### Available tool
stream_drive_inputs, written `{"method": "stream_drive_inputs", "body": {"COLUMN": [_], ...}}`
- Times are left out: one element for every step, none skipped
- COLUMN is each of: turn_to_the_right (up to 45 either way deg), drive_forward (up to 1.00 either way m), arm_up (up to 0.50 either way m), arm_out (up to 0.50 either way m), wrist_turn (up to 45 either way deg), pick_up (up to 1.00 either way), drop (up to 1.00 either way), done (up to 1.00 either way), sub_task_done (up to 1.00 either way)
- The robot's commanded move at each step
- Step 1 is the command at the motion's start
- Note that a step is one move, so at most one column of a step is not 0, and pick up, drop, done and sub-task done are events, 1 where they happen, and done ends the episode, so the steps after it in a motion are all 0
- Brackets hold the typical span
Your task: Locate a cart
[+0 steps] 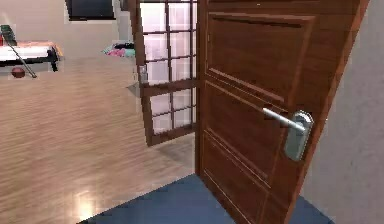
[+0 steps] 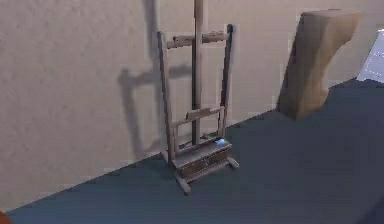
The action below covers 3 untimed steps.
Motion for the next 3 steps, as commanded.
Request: {"method": "stream_drive_inputs", "body": {"turn_to_the_right": [45.0, 45.0, 45.0], "drive_forward": [0.0, 0.0, 0.0], "arm_up": [0.0, 0.0, 0.0], "arm_out": [0.0, 0.0, 0.0], "wrist_turn": [0.0, 0.0, 0.0], "pick_up": [0.0, 0.0, 0.0], "drop": [0.0, 0.0, 0.0], "done": [0.0, 0.0, 0.0], "sub_task_done": [0.0, 0.0, 0.0]}}
